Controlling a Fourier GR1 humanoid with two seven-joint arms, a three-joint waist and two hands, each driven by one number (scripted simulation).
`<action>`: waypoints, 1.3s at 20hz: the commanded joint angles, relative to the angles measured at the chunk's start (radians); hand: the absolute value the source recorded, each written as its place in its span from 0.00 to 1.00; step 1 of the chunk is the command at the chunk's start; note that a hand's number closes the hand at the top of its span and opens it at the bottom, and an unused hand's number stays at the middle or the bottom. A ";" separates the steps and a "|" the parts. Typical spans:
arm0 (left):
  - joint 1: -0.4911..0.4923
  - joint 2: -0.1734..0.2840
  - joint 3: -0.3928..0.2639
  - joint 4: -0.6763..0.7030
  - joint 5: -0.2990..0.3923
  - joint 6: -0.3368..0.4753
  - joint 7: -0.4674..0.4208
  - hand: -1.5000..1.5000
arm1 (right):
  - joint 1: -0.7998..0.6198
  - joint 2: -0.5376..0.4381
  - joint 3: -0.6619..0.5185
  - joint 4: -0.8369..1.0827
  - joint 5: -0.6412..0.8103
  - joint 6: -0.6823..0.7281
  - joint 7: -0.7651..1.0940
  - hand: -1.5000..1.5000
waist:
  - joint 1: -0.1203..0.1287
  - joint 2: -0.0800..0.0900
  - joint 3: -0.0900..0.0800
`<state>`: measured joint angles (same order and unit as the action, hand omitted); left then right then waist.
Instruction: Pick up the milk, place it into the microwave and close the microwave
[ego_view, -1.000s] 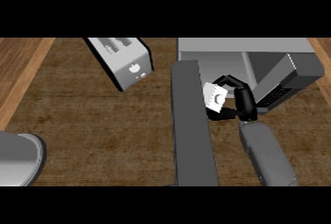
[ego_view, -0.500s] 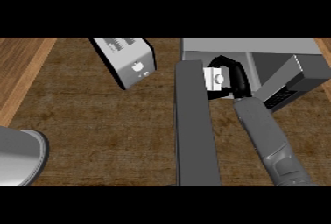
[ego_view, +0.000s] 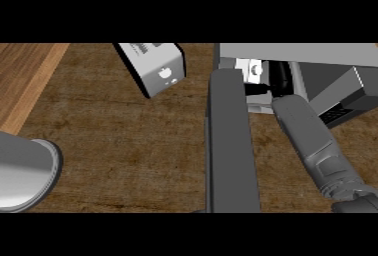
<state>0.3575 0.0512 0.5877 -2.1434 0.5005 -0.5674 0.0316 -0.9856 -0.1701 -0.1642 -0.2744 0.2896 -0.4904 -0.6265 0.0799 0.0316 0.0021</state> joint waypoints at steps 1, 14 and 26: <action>-0.028 -0.006 -0.005 0.022 -0.025 -0.001 -0.024 0.00 | -0.057 -0.029 -0.013 0.049 0.023 -0.122 0.006 1.00 | 0.020 0.012 0.000; -0.089 0.027 -0.041 0.035 -0.035 0.012 0.021 0.00 | -0.056 -0.122 0.035 0.181 0.124 -0.314 0.014 1.00 | 0.062 0.039 0.002; -0.126 0.022 -0.079 0.063 -0.130 0.008 0.003 0.00 | -0.074 -0.124 0.057 0.188 0.154 -0.320 0.044 0.00 | 0.064 0.041 0.006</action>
<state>0.2346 0.0851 0.5361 -2.0836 0.4002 -0.5494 0.0401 -1.0513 -0.3007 -0.1062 -0.0752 0.4438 -0.8407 -0.5531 0.1408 0.0716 0.0065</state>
